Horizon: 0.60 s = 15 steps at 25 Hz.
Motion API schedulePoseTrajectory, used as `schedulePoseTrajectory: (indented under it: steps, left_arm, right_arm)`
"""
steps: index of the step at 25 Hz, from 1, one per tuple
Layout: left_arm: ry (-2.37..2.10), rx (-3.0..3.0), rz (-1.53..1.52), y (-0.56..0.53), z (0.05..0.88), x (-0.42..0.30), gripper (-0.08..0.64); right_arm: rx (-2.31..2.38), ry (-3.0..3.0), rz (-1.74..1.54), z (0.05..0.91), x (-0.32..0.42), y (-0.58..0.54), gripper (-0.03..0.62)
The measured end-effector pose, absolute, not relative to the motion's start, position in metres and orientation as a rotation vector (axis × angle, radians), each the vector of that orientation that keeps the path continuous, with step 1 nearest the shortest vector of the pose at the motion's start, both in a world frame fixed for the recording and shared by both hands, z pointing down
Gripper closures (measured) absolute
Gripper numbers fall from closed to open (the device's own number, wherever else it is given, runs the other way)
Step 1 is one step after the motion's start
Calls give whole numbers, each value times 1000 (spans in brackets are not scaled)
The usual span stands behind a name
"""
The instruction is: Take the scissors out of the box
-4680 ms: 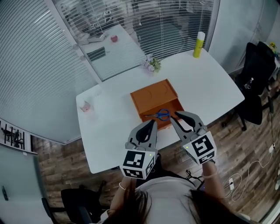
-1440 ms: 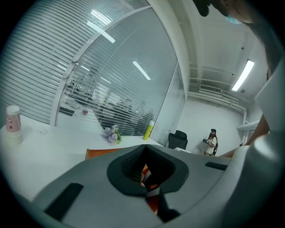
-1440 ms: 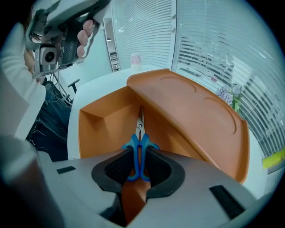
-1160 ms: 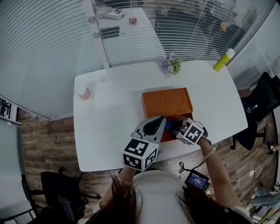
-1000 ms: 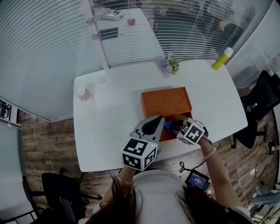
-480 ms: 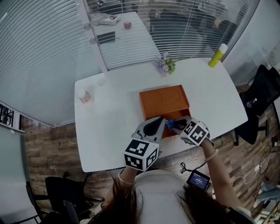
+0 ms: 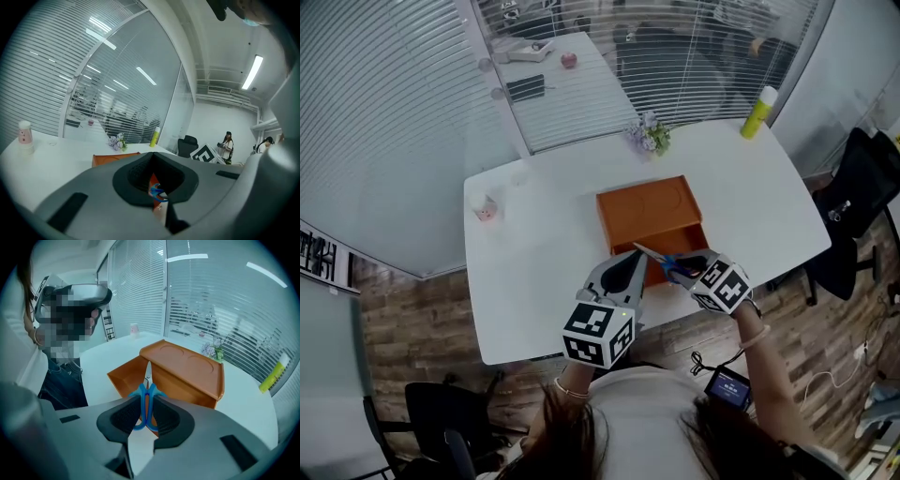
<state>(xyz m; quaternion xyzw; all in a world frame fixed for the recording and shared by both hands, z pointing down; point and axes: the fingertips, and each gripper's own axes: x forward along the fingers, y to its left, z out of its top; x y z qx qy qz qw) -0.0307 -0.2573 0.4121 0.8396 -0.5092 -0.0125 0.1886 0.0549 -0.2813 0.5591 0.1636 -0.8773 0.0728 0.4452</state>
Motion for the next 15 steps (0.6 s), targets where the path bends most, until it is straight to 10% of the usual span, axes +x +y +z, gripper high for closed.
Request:
schedulePoseTrajectory:
  steps: [15]
  left_arm:
    - [-1483,2358,68,-221,423,-34,543]
  right_arm:
    - [677,-2362,266,533,67,-257,480]
